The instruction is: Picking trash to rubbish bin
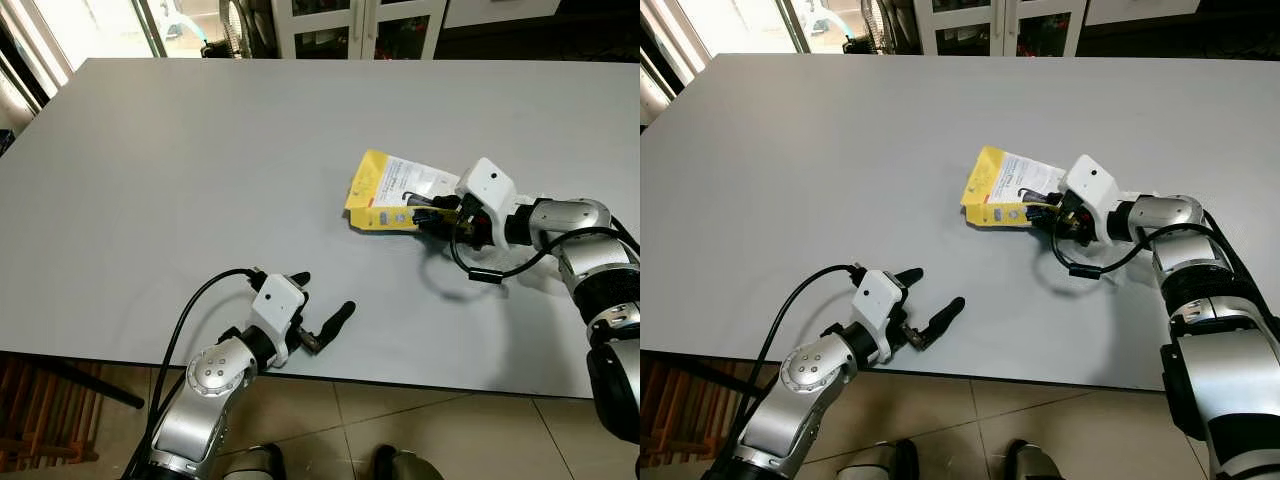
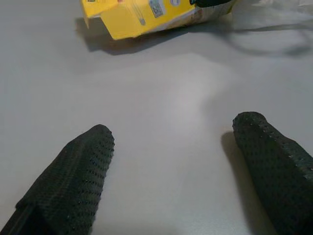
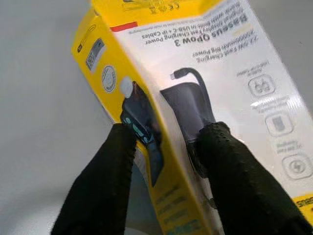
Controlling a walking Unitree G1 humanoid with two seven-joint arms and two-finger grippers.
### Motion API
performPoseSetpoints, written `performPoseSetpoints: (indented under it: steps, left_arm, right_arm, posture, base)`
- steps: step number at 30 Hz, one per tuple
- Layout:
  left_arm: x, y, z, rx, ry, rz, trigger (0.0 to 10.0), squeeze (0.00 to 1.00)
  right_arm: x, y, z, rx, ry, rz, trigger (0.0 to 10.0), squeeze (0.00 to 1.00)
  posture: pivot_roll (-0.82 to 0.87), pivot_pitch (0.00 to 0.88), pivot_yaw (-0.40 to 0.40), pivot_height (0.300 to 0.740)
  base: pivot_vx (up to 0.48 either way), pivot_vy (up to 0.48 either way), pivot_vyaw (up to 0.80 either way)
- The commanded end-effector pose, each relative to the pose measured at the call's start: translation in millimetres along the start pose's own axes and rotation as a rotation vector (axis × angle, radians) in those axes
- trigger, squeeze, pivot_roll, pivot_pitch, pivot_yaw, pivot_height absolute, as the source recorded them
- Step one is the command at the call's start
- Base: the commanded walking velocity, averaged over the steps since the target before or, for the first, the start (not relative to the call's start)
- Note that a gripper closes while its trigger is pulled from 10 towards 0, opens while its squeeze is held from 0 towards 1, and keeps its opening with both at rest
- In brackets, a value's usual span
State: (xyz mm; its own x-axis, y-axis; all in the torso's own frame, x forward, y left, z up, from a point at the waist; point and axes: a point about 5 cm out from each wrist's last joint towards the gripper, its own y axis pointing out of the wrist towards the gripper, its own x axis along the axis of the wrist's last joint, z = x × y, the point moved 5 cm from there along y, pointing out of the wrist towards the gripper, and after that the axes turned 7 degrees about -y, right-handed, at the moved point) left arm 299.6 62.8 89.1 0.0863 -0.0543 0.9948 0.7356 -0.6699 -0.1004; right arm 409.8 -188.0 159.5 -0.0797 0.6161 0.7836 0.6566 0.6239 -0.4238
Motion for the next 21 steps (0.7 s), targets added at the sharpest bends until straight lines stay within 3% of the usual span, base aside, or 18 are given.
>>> performPoseSetpoints:
  steps: [1, 8, 16, 21]
  left_arm:
    - [-2.0, -1.0, -2.8, -0.013, 0.004, 0.016, 10.0, 0.0]
    - [-2.2, -1.1, -2.6, -0.012, 0.007, 0.018, 10.0, 0.0]
    - [-2.6, -0.3, -2.7, -0.011, 0.01, 0.019, 10.0, 0.0]
    - [-3.2, 0.2, -2.3, -0.008, 0.011, 0.021, 10.0, 0.0]
  right_arm:
    - [-2.2, 0.1, 2.9, 0.003, 0.017, -0.015, 0.0, 0.0]
    - [0.1, 0.1, -3.2, -0.05, 0.011, -0.024, 0.0, 0.0]
    - [5.0, -3.6, -21.7, -0.207, -0.011, -0.036, 0.0, 0.0]
    - [17.1, -8.7, -41.4, -0.362, -0.04, -0.066, 0.0, 0.0]
  posture:
    - [0.02, 0.185, 0.059, 0.74]
    - [0.02, 0.186, 0.062, 0.74]
    - [0.02, 0.186, 0.061, 0.74]
    - [0.02, 0.186, 0.061, 0.74]
  base:
    - [0.0, 0.0, 0.0]
    - [0.0, 0.0, 0.0]
    - [0.0, 0.0, 0.0]
    - [0.0, 0.0, 0.0]
